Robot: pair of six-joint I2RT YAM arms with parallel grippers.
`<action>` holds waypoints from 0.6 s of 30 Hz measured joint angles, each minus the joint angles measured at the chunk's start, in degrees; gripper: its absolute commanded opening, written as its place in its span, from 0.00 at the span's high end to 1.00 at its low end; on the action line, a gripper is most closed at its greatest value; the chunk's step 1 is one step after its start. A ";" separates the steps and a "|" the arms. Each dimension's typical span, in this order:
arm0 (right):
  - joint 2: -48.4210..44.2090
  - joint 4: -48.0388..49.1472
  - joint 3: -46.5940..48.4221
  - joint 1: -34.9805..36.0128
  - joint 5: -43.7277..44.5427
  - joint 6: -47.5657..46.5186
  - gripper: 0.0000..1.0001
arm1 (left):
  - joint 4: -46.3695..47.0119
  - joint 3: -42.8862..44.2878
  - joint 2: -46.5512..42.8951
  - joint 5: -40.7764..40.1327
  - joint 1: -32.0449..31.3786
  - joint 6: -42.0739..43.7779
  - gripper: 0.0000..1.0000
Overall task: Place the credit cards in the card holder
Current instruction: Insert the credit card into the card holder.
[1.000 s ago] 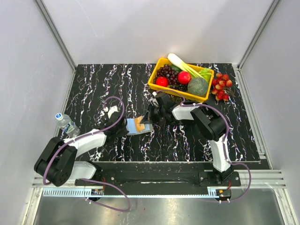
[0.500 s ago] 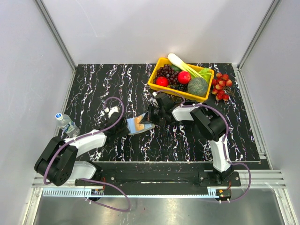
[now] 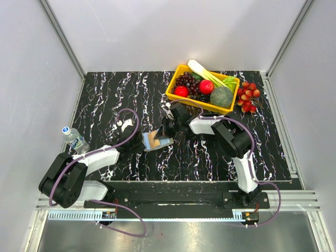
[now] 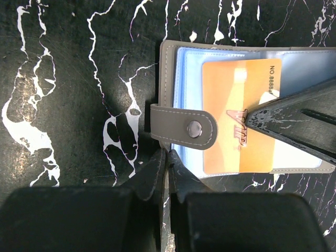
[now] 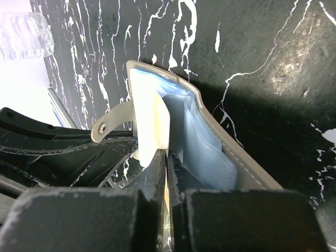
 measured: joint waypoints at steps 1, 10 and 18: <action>0.31 -0.26 0.37 0.02 -0.13 0.02 0.90 | 0.02 0.00 0.00 0.00 0.00 0.00 1.00; -0.04 -1.60 -0.46 -0.50 1.79 0.00 0.77 | 0.22 0.00 0.02 0.28 0.00 -0.28 1.00; -1.44 -2.43 -1.66 -0.81 2.67 -0.31 0.69 | 0.92 0.02 0.37 1.84 -0.15 -0.50 1.00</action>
